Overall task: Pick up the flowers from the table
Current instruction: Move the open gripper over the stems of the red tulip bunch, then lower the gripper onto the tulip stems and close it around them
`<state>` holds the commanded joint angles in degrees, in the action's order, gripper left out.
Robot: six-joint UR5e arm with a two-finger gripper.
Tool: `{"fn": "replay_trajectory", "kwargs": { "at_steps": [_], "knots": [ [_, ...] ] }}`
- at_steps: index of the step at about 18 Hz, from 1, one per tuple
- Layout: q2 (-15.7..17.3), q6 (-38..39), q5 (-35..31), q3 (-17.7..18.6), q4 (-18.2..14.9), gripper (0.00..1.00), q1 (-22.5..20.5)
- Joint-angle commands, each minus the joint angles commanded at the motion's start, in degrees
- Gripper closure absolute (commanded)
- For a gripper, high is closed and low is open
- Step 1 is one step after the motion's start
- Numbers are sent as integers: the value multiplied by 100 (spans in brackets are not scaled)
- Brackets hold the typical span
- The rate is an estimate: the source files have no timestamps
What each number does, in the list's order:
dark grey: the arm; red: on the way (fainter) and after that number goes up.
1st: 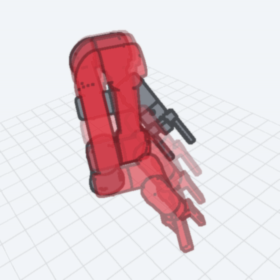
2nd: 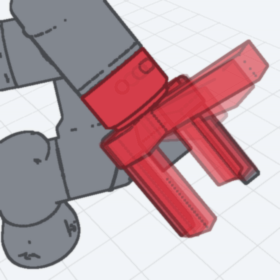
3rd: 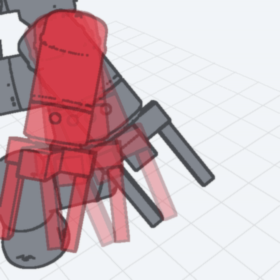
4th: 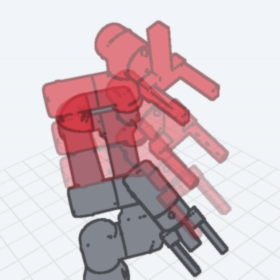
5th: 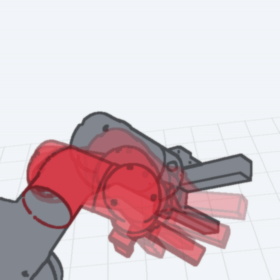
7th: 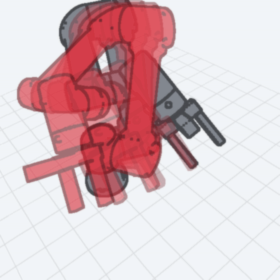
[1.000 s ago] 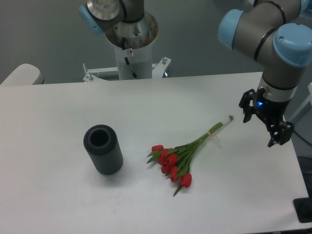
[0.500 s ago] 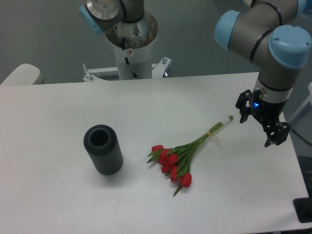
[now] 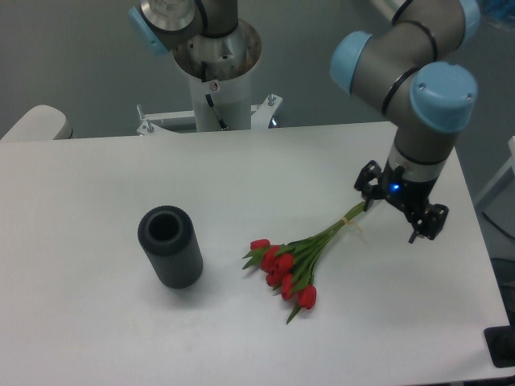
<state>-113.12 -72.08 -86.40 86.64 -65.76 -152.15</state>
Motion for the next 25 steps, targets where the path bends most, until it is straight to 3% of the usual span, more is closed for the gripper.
{"fn": "replay_trajectory", "kwargs": {
  "at_steps": [4, 15, 18, 25],
  "knots": [
    [-44, 106, -17, 660, 888, 0, 89],
    [-158, 18, -299, 1152, 1004, 0, 379],
    [-176, -78, -299, 1407, 1319, 0, 379],
    [-211, -280, -677, 1557, 1399, 0, 396]
  ]
}}
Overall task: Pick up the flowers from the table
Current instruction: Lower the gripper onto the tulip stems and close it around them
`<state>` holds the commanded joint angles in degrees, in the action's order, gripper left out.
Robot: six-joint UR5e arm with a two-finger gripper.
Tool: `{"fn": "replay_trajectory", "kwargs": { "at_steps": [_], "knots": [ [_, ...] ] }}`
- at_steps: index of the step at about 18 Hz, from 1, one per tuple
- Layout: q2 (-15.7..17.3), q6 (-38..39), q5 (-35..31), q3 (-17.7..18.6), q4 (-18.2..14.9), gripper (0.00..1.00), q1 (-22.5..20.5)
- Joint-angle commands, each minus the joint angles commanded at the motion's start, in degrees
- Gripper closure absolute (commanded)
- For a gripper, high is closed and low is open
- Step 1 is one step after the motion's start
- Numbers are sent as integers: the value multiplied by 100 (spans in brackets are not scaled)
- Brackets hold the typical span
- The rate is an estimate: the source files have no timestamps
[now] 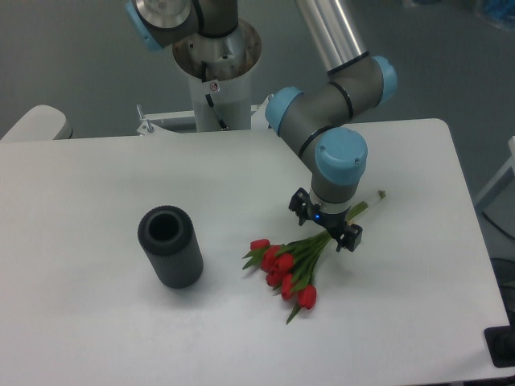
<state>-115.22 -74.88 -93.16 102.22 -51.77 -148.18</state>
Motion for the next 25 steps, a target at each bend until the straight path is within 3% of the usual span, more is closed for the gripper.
{"fn": "replay_trajectory", "kwargs": {
  "at_steps": [9, 11, 12, 18, 25],
  "knots": [
    [-237, 88, 0, 106, 404, 1, 123],
    [-229, 88, 9, 44, 396, 37, 123],
    [-237, 88, 9, 35, 413, 46, 123],
    [-237, 44, 9, 18, 466, 65, 123],
    [-229, 18, 17, -96, 466, 70, 123]
  ]
}}
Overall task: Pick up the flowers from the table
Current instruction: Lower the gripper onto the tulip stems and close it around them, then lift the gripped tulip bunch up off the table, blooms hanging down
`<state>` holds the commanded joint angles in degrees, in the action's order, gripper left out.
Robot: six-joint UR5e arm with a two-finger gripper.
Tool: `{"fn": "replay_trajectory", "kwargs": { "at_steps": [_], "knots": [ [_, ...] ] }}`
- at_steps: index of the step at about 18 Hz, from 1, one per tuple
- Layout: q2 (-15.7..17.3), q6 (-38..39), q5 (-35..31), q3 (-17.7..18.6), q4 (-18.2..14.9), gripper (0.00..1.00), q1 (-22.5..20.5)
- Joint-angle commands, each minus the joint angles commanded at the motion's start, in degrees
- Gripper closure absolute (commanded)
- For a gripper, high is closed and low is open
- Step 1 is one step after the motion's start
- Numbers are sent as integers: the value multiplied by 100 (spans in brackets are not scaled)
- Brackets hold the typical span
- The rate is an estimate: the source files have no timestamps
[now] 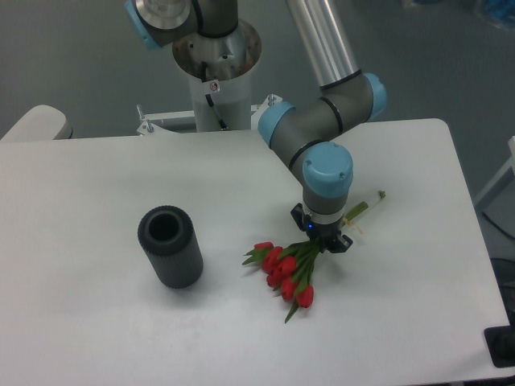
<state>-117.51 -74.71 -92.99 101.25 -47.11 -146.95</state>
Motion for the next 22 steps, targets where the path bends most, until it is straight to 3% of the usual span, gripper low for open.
{"fn": "replay_trajectory", "kwargs": {
  "at_steps": [4, 8, 14, 16, 22],
  "knots": [
    [70, -9, 35, -281, -17, 73, 35],
    [79, 0, 227, -781, -97, 76, 281],
    [316, 9, 1518, -1318, -140, 76, 168],
    [412, 61, 2159, -1415, -289, 76, -122],
    [554, 79, 3540, -1494, -316, 76, -632]
  ]
}}
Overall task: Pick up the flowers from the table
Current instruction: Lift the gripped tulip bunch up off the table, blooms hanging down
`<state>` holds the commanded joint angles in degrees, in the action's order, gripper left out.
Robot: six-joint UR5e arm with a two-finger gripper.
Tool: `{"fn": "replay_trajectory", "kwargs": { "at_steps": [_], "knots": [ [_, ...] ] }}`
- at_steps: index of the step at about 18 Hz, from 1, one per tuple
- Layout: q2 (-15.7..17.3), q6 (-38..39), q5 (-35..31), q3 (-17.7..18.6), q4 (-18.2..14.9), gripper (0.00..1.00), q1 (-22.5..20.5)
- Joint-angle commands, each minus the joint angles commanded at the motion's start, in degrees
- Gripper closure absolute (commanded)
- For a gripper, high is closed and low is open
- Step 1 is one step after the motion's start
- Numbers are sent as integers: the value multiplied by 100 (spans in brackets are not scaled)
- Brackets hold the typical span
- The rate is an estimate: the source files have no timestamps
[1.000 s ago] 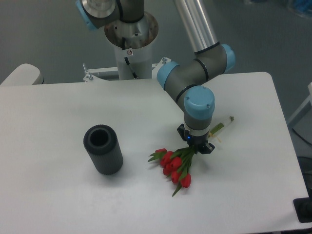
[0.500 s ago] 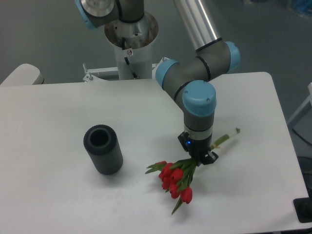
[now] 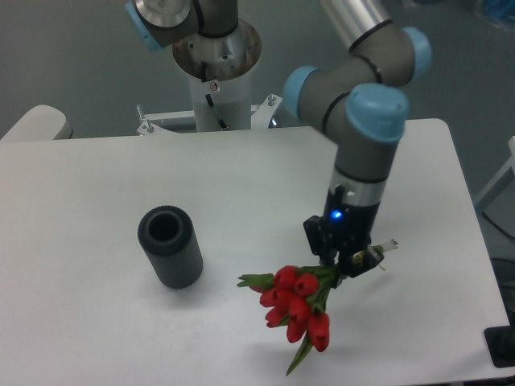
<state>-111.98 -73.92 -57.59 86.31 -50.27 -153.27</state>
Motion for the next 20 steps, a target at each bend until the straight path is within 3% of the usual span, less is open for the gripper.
{"fn": "replay_trajectory", "kwargs": {
  "at_steps": [7, 20],
  "knots": [
    [18, 176, 1706, 79, 9, 76, -650],
    [9, 176, 2059, 167, 26, 76, -774]
  ]
}}
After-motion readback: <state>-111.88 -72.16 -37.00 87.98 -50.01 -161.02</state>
